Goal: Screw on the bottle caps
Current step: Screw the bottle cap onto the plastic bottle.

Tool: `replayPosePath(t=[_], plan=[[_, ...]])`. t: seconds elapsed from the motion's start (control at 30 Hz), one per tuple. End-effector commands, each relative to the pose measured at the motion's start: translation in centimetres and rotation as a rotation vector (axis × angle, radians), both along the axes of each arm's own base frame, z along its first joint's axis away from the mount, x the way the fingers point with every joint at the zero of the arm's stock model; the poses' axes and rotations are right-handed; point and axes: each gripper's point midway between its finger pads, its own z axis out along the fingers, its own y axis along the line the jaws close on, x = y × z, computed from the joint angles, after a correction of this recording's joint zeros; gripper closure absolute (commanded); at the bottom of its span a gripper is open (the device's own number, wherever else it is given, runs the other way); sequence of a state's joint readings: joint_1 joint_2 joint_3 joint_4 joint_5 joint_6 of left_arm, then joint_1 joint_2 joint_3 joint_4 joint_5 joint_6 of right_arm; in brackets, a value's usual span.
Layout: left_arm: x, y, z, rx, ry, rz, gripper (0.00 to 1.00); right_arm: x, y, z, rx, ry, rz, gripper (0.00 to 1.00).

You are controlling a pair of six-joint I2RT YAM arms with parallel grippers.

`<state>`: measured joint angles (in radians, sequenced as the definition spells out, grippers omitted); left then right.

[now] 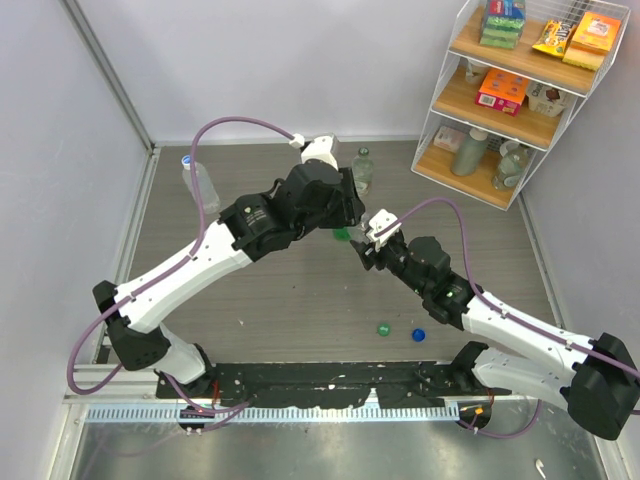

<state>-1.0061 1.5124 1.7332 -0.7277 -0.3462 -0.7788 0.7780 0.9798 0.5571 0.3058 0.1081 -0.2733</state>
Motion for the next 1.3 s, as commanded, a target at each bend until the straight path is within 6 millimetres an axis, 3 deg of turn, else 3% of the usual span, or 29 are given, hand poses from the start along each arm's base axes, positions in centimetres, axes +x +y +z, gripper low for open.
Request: replayPosePath(t=[0.0, 0.47, 0.7, 0.87, 1.0, 1.27], plan=[[0.1, -0.9, 0.9, -0.046, -0.025, -0.016, 0.53, 0.0, 0.1, 2.5, 0.059, -0.047, -0.003, 0.99], [-0.4, -0.7, 0.4, -0.039, -0.018, -0.038, 0.66, -0.5, 0.7, 2.8, 0.075, -0.040, 0.032, 0.99], [-2.5, -0.7, 0.1, -0.042, -0.003, -0.193, 0.70, -2.7, 2.1, 3.0, 0.054, -0.044, 0.187, 0.99], [-5.9, -0.3, -1.3, -0.066, 0.002, -0.439, 0.70, -4.9, 3.2, 4.1, 0.036, -0.056, 0.329, 0.99], [-6.0, 1.2, -1.8, -0.165, 0.039, -0.479, 0.74, -7.0, 4.3, 5.7, 0.089, -0.106, 0.460, 0.99], [-7.7, 1.0, -1.6, -0.176, -0.033, -0.631, 0.72, -7.8, 5.7, 8.6, 0.183, -0.081, 0.534, 0.99]])
